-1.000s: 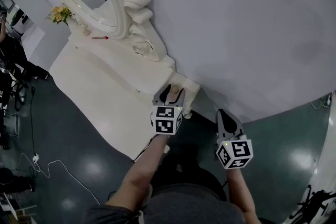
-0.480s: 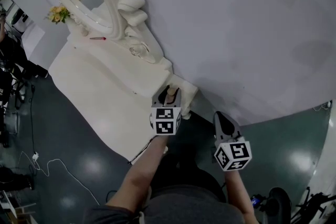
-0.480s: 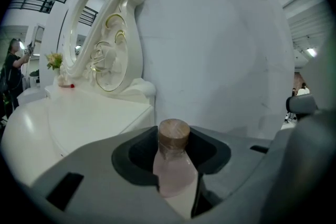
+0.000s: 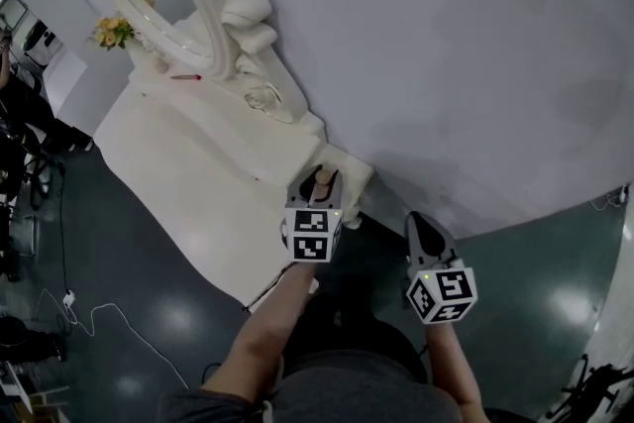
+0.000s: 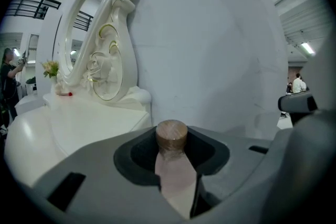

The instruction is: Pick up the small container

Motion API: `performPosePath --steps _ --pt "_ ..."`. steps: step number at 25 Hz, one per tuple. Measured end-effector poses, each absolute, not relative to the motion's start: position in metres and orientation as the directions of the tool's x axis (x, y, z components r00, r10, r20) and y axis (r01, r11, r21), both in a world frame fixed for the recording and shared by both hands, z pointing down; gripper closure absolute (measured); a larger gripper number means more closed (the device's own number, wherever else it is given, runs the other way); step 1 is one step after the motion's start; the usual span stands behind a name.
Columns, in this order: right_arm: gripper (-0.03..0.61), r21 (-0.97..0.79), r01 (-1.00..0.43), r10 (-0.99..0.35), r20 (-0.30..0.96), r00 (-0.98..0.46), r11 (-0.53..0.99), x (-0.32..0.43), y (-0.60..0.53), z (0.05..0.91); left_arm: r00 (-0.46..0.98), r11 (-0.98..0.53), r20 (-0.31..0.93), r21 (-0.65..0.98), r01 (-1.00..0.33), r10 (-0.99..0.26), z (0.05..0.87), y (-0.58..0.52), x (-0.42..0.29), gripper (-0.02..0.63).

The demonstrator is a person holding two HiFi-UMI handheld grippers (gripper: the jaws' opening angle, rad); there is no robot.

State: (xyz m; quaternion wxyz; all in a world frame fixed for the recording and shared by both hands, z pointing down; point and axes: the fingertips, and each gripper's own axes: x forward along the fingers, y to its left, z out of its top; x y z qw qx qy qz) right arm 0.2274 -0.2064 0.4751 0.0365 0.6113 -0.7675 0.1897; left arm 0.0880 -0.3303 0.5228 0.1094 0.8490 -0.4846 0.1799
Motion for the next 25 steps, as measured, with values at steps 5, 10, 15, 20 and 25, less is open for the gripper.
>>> performPosePath --steps 5,10,15,20,25 --pt "0.574 -0.255 -0.95 -0.926 0.28 -0.253 0.183 0.226 -0.211 0.472 0.507 -0.543 0.368 0.005 -0.84 -0.78 0.497 -0.322 0.089 0.48" --pt "0.574 -0.248 -0.948 -0.929 0.26 -0.264 0.2 0.221 -0.211 0.461 0.541 -0.576 0.359 0.011 -0.817 -0.761 0.472 -0.309 0.087 0.48" --pt "0.574 -0.235 -0.944 -0.926 0.243 -0.287 0.231 0.211 -0.215 0.453 0.566 -0.596 0.333 0.014 -0.803 -0.754 0.446 -0.302 0.081 0.48" --pt "0.574 -0.226 -0.938 -0.925 0.22 -0.311 0.262 0.202 -0.22 0.443 0.585 -0.613 0.299 0.002 -0.79 -0.754 0.416 -0.296 0.075 0.48" --pt "0.574 -0.214 -0.931 -0.92 0.198 -0.338 0.296 0.191 -0.228 0.433 0.584 -0.609 0.272 -0.01 -0.793 -0.765 0.391 -0.29 0.061 0.48"
